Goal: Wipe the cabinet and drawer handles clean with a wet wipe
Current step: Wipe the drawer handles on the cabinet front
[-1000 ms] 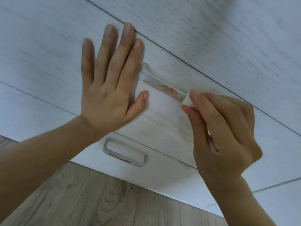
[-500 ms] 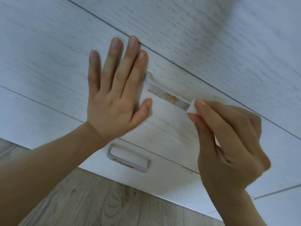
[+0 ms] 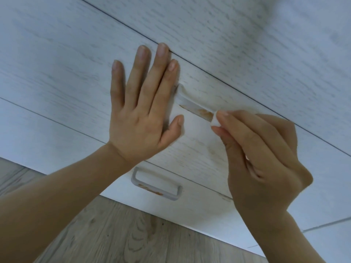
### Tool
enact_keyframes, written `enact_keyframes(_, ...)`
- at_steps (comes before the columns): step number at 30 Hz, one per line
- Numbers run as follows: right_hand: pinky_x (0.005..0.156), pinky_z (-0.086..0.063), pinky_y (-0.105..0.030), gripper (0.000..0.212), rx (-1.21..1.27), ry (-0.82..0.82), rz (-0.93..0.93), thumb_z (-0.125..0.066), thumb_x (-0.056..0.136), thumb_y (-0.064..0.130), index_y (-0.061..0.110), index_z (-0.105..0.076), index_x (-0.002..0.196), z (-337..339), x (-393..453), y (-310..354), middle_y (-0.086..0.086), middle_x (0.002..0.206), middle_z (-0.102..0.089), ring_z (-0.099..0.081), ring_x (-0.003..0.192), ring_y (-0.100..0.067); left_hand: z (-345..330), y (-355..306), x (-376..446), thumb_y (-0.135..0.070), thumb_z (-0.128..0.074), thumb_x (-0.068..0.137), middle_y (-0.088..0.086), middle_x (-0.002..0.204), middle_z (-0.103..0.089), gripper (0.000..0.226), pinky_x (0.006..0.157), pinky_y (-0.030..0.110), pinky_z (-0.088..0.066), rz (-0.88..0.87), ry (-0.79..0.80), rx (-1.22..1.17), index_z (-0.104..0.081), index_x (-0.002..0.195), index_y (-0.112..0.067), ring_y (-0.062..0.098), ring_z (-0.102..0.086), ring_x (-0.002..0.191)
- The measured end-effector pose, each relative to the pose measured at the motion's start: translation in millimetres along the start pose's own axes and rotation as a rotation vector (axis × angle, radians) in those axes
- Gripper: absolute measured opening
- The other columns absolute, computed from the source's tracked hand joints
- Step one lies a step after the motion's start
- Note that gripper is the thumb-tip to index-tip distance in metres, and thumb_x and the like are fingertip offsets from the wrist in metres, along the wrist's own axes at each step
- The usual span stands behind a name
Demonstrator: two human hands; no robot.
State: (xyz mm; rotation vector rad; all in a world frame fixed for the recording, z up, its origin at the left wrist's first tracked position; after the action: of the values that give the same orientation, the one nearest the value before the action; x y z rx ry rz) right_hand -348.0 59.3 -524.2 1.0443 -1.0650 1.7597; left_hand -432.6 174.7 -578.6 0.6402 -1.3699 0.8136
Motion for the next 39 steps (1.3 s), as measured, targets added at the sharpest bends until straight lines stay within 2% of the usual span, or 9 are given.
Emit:
enact_keyframes(5, 0.078, -0.045, -0.014, 0.010, 0.036, 0.009, -0.037, -0.067, 0.088, 0.008, 0.003, -0.069, 0.097, -2.2, 2.1, -0.2, 0.002, 0.088, -0.063, -0.059, 0.077, -0.015, 2.2, -0.7, -0.4, -0.041, -0.036, 0.088, 0.016, 0.145, -0.026, 0.068, 0.116, 0.048, -0.007, -0.011, 0.007, -0.048, -0.026, 0.142, -0.001, 0.037, -0.022, 0.137)
enact_keyframes(11, 0.071, -0.047, -0.021, 0.009, -0.009, 0.029, -0.031, -0.067, 0.089, 0.011, 0.005, -0.071, 0.095, -5.4, 6.7, 3.0, 0.005, 0.085, -0.063, -0.059, 0.073, -0.018, 4.3, 6.1, -8.6, -0.034, -0.038, 0.092, 0.013, 0.146, -0.027, 0.062, 0.117, 0.043, -0.004, -0.029, 0.037, -0.122, -0.026, 0.144, -0.003, 0.015, -0.002, 0.144)
enact_keyframes(15, 0.071, -0.049, -0.025, 0.008, 0.001, 0.020, -0.059, -0.069, 0.087, 0.010, 0.006, -0.070, 0.094, -4.6, 3.6, 3.2, 0.004, 0.089, -0.065, -0.060, 0.075, -0.019, 3.6, 6.1, -9.5, -0.034, -0.038, 0.093, 0.012, 0.147, -0.027, 0.061, 0.117, 0.044, -0.005, -0.046, 0.032, -0.149, -0.025, 0.145, -0.004, 0.016, -0.003, 0.144)
enact_keyframes(20, 0.080, -0.044, -0.011, 0.014, 0.017, -0.004, -0.118, -0.070, 0.085, 0.007, 0.007, -0.067, 0.098, -8.9, 3.2, 3.8, 0.005, 0.090, -0.063, -0.056, 0.081, -0.013, 2.3, 3.6, -10.8, -0.035, -0.037, 0.091, 0.014, 0.147, -0.027, 0.063, 0.116, 0.046, -0.007, -0.047, 0.014, -0.131, -0.025, 0.146, -0.004, 0.018, -0.002, 0.145)
enact_keyframes(24, 0.076, -0.045, -0.013, 0.021, 0.096, 0.006, -0.232, -0.072, 0.083, 0.008, 0.010, -0.063, 0.102, -3.4, -2.2, -7.5, 0.006, 0.094, -0.063, -0.059, 0.078, -0.017, 3.2, 5.8, -11.8, -0.034, -0.036, 0.093, 0.014, 0.148, -0.027, 0.063, 0.117, 0.045, -0.005, -0.056, 0.021, -0.158, -0.025, 0.146, -0.004, 0.018, -0.002, 0.145)
enact_keyframes(28, 0.078, -0.042, -0.009, 0.016, 0.081, 0.004, -0.180, -0.071, 0.085, 0.010, 0.011, -0.064, 0.099, -11.4, 7.4, 2.7, 0.008, 0.090, -0.063, -0.057, 0.077, -0.013, 3.4, 5.2, -10.4, -0.034, -0.037, 0.091, 0.013, 0.147, -0.027, 0.064, 0.117, 0.044, -0.005, -0.046, 0.020, -0.143, -0.025, 0.145, -0.004, 0.017, -0.001, 0.144)
enact_keyframes(33, 0.076, -0.045, -0.015, 0.016, 0.051, -0.017, -0.207, -0.072, 0.083, 0.009, 0.008, -0.066, 0.098, -10.2, 4.9, 4.3, 0.007, 0.091, -0.064, -0.059, 0.075, -0.018, 2.6, 5.4, -11.6, -0.035, -0.037, 0.092, 0.013, 0.148, -0.026, 0.064, 0.117, 0.044, -0.005, -0.065, 0.044, -0.165, -0.024, 0.145, -0.003, 0.019, -0.003, 0.144)
enact_keyframes(37, 0.076, -0.043, -0.010, 0.017, 0.085, -0.027, -0.292, -0.071, 0.084, 0.014, 0.013, -0.065, 0.100, -12.2, 4.9, 1.0, 0.010, 0.088, -0.063, -0.056, 0.078, -0.011, 3.4, 3.8, -10.5, -0.034, -0.038, 0.091, 0.013, 0.147, -0.027, 0.064, 0.117, 0.044, -0.006, -0.067, 0.047, -0.169, -0.024, 0.145, -0.002, 0.022, -0.011, 0.143)
enact_keyframes(39, 0.075, -0.047, -0.017, 0.019, 0.090, -0.029, -0.298, -0.072, 0.084, 0.015, 0.015, -0.063, 0.100, -7.0, 2.5, -0.7, 0.013, 0.091, -0.062, -0.056, 0.079, -0.009, 6.0, 6.9, -11.0, -0.032, -0.039, 0.092, 0.012, 0.148, -0.027, 0.062, 0.117, 0.044, -0.008, -0.072, 0.040, -0.176, -0.024, 0.146, -0.003, 0.019, -0.008, 0.143)
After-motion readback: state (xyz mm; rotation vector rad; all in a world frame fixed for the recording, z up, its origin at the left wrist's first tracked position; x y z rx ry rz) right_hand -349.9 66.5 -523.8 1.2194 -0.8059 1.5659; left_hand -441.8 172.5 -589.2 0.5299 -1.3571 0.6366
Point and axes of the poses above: each hand's wrist, its own x-axis towards the middle knuckle, its own z-axis out of the back of the hand, y = z × x, the point moved 10 cm from there along x, towards the middle knuckle
